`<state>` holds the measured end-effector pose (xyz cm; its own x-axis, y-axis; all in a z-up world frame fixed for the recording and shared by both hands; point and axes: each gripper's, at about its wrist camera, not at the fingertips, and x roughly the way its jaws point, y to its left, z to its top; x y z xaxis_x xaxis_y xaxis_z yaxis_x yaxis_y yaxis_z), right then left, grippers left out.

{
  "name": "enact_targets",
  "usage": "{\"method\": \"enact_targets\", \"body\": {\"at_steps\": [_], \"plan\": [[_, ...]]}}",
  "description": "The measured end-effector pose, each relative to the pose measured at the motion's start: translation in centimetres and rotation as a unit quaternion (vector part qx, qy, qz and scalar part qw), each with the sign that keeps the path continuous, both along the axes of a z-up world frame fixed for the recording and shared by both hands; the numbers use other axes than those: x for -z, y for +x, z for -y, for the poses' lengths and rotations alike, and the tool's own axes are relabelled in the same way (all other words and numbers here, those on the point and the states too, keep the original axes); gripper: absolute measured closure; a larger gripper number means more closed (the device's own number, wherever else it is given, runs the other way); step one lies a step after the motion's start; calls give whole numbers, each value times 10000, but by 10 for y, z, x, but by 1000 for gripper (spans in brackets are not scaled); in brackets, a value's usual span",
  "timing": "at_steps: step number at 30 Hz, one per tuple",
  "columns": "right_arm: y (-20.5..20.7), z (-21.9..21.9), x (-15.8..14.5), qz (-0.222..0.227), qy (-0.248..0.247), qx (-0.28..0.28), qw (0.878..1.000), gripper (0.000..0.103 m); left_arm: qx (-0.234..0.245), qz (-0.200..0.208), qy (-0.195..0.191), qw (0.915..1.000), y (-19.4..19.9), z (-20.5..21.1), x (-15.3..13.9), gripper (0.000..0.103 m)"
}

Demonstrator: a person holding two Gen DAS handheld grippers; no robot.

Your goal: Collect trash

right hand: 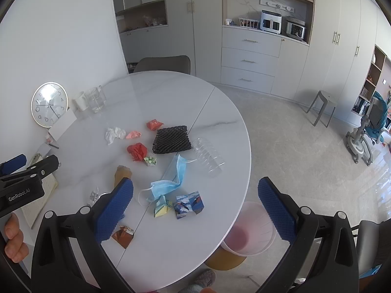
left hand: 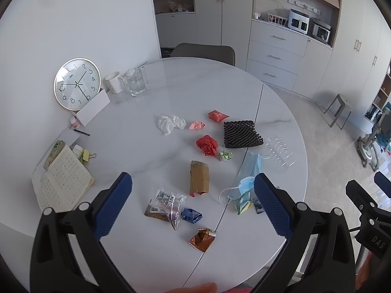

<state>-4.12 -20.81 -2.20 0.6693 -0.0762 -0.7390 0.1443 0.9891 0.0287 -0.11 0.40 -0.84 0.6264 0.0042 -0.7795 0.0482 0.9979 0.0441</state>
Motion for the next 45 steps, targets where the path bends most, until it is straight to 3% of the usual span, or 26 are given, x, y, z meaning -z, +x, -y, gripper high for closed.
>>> {"method": "enact_targets", "body": {"at_steps": [41,45], "plan": [[-2,-5,7,-91,43,9,9999,2,-5,-92,-84,9999,-8,-2,7,8],[1,-12,11,-84,34,-64,9999,2,113,-120,-155,9997,2,-18,13,8]]}}
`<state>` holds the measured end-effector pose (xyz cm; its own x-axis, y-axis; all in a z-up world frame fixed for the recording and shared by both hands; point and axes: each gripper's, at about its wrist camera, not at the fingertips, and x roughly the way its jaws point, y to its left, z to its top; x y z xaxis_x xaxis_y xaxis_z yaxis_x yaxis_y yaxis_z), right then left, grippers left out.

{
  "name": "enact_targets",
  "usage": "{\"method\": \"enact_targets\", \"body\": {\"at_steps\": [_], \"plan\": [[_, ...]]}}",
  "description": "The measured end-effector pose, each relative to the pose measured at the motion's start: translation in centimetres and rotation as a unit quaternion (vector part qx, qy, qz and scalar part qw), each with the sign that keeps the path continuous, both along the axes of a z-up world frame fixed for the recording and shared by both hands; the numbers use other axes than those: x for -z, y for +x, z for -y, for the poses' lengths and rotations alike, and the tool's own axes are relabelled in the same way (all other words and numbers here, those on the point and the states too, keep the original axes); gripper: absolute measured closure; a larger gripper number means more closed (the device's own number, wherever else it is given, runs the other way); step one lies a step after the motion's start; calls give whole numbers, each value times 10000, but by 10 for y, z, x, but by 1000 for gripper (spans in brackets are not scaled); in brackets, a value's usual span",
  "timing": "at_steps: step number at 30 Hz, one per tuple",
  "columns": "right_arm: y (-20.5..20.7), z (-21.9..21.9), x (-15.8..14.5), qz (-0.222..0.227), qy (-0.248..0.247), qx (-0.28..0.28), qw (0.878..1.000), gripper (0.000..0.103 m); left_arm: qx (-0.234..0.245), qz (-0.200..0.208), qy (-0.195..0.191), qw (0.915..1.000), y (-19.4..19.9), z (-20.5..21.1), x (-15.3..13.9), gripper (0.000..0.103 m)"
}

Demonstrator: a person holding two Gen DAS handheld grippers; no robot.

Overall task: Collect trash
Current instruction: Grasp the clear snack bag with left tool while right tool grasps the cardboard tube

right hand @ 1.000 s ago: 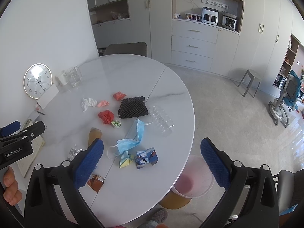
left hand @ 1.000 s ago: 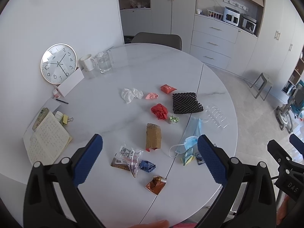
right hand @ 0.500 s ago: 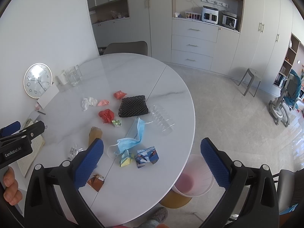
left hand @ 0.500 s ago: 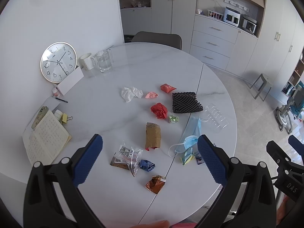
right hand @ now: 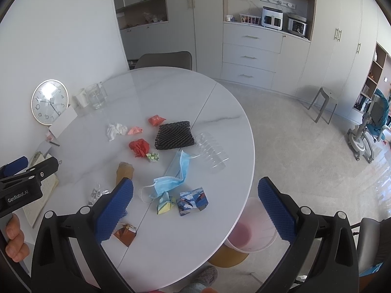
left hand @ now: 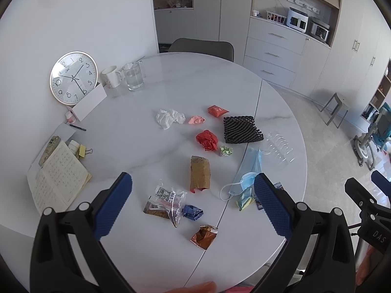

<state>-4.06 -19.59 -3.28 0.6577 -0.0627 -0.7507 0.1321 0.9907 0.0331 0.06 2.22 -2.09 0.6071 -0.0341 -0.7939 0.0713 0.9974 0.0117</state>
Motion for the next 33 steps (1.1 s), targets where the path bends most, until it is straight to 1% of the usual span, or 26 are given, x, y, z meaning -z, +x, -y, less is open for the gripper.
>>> {"method": "enact_targets", "body": {"at_steps": [3,5,7,9,11,13,16,19,22,24,26,29,33], "plan": [[4,-11,10,-61,-26,-87,9999,2,71,-43,-66,9999,2,-14,11,8],[7,-18,18,-9,99,-129,9999,2,89,-98,-57,9999,10,-27,20,8],[10,-22,31,-35,519,-182,9985,2,95,-155,2,9998,14,-40,32,8],[17,-27,47,-211,938,-196,9952,2,100,-230,76,9997,18,-55,48,8],[24,-34,64,-426,1092,-162,9930,2,132,-335,36,9993,22,-70,65,8],[30,-43,80,-596,1070,-119,9924,2,222,-450,-33,9987,26,-82,83,8],[35,-50,101,-779,1111,-54,9907,2,322,-630,60,9975,32,-95,111,8],[41,-56,121,-1012,1157,-73,9881,2,464,-834,3,9954,38,-104,136,8],[46,-64,137,-1252,1031,-157,9866,2,794,-952,-57,9923,44,-106,158,8],[49,-68,145,-1385,952,-188,9856,2,1057,-1114,6,9881,51,-104,174,8],[55,-72,151,-1537,989,-221,9829,2,1261,-1301,2,9835,60,-100,190,8],[65,-77,156,-1685,1079,-243,9795,2,1387,-1512,28,9787,75,-92,213,8],[78,-84,156,-1790,1060,-367,9774,2,1454,-1698,68,9747,95,-82,236,8]]}}
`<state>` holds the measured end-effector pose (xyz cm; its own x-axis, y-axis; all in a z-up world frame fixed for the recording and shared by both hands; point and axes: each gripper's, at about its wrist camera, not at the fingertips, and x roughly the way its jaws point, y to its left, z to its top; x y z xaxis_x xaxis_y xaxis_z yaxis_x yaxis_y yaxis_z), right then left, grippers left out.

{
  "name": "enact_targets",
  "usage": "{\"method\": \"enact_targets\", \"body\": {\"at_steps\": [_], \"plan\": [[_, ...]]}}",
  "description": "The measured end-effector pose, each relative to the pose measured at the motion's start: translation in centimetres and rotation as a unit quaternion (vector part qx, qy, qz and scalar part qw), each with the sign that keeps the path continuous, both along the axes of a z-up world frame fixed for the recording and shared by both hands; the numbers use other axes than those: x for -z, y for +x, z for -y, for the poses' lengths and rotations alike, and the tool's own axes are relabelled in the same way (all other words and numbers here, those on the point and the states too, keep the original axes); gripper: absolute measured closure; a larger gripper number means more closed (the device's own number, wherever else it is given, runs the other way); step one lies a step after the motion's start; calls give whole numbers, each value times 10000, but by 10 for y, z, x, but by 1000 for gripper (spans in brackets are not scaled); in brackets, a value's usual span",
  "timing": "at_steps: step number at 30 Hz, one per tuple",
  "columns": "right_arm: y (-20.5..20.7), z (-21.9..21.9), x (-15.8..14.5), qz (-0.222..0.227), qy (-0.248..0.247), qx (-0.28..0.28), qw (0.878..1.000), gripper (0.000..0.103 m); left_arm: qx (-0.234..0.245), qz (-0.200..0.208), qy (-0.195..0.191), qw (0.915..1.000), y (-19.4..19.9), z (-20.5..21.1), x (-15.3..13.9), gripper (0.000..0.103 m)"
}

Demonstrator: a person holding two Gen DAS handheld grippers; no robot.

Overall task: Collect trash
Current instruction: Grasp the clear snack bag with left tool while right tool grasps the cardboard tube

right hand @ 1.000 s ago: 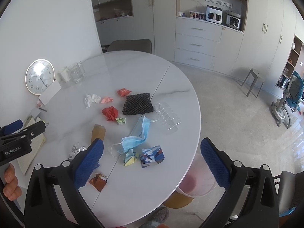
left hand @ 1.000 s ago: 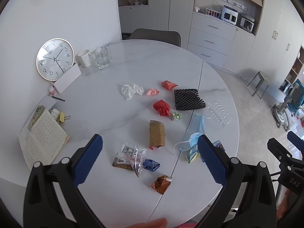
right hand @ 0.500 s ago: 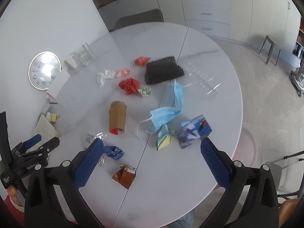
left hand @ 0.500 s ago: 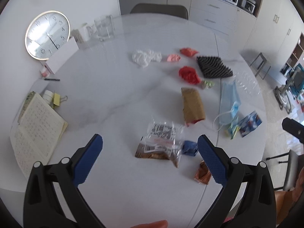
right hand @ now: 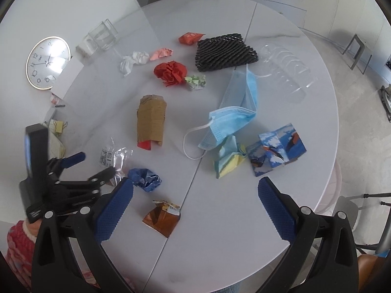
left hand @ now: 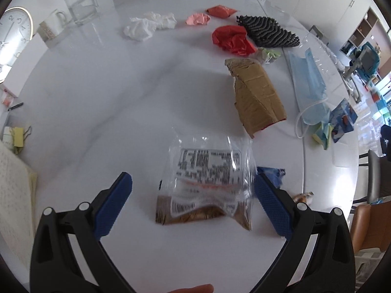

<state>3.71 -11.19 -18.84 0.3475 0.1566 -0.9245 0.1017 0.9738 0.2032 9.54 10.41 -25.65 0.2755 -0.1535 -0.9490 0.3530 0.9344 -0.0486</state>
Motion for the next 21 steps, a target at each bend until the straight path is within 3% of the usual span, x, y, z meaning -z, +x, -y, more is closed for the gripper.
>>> {"method": "enact_targets", "body": {"at_steps": [6,11,13,21], "plan": [[25,-11,4,-98,8,-229,9997,2,-101,-542,-236,9982,15,6,22,8],[50,-26,15,-238,84,-484,9985,2,-494,-745,-415,9951,14,-4,30,23],[59,-35,20,-259,101,-588,9979,2,-710,-808,-526,9928,13,-12,32,37],[114,-79,59,-468,-64,-868,9951,2,-1015,-580,-557,9916,6,-35,28,55]]}}
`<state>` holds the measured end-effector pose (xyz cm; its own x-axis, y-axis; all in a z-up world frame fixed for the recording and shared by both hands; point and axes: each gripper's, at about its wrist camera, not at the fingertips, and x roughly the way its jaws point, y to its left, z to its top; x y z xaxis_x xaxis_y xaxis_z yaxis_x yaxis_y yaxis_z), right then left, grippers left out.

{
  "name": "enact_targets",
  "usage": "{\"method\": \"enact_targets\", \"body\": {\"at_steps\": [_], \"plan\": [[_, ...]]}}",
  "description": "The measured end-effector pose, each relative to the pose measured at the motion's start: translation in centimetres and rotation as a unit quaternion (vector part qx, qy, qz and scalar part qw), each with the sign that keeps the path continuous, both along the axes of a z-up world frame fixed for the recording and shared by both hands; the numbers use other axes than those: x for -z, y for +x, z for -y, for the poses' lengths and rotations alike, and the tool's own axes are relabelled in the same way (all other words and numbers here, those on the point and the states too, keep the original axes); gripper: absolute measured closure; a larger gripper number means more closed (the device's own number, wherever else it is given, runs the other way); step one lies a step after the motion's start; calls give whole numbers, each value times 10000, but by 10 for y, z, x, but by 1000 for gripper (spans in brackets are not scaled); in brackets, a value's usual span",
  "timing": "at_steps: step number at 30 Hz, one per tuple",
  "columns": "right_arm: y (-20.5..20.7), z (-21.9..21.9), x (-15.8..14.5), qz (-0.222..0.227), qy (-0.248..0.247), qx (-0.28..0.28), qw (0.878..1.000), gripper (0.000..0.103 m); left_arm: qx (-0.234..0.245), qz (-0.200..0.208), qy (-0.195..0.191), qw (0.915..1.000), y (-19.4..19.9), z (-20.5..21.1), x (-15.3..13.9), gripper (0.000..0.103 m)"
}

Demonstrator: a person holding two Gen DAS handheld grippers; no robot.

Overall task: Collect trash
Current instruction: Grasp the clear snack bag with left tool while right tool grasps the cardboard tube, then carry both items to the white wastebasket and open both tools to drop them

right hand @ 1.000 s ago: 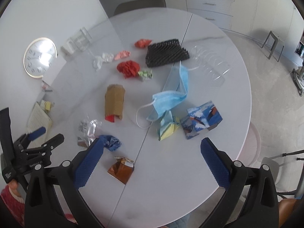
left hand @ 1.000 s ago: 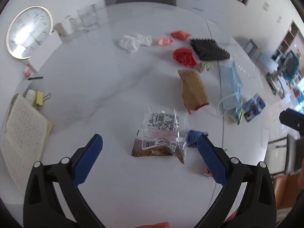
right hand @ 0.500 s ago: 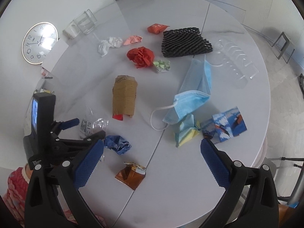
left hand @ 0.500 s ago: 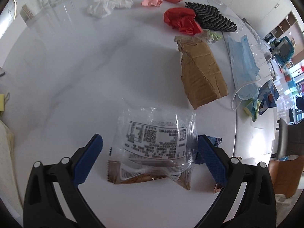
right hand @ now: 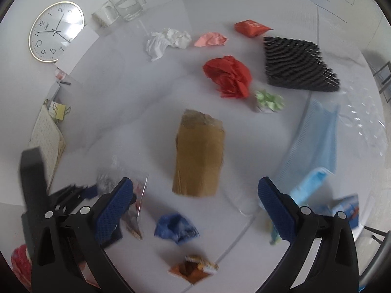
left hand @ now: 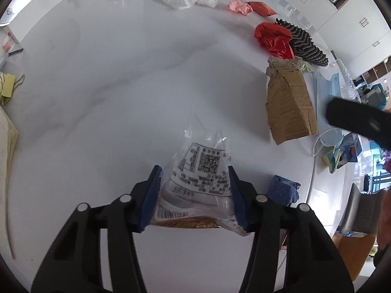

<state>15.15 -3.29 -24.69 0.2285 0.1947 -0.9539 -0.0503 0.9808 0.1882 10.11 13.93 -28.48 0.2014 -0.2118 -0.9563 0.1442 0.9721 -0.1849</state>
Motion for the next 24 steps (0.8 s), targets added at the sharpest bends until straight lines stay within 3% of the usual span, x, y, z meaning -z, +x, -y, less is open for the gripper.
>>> {"method": "enact_targets", "body": {"at_steps": [2,5,7,8,9,10,12,17,22,24], "plan": [[11,-7,15,-91,-189,55,9998,2,-77,50,-8,10000,-3,-7,-3,56],[22,-14,38,-288,-421,109,9986,15,-211,152,-71,9996,-12,-17,-11,56],[26,-14,51,-427,-519,199,9975,32,-297,191,-131,9993,-15,-28,-20,56],[25,-16,48,-278,-585,204,9977,39,-351,265,-116,9990,-18,-31,-24,56],[25,-18,45,-258,-567,154,9979,58,-370,323,-82,9988,-17,-32,-26,56],[25,-19,44,-310,-459,138,9984,62,-373,384,-31,9986,-19,-33,-30,56],[22,-18,38,-196,-133,120,9996,63,-352,503,53,9981,-22,-32,-38,56],[-3,1,-10,202,304,206,9991,64,-121,822,190,9964,-34,-22,-68,56],[-55,56,-68,791,316,435,9954,64,444,1143,-25,9924,-50,31,-111,56],[-86,99,-81,943,312,734,9923,64,773,1281,-100,9887,-58,61,-126,55]]}}
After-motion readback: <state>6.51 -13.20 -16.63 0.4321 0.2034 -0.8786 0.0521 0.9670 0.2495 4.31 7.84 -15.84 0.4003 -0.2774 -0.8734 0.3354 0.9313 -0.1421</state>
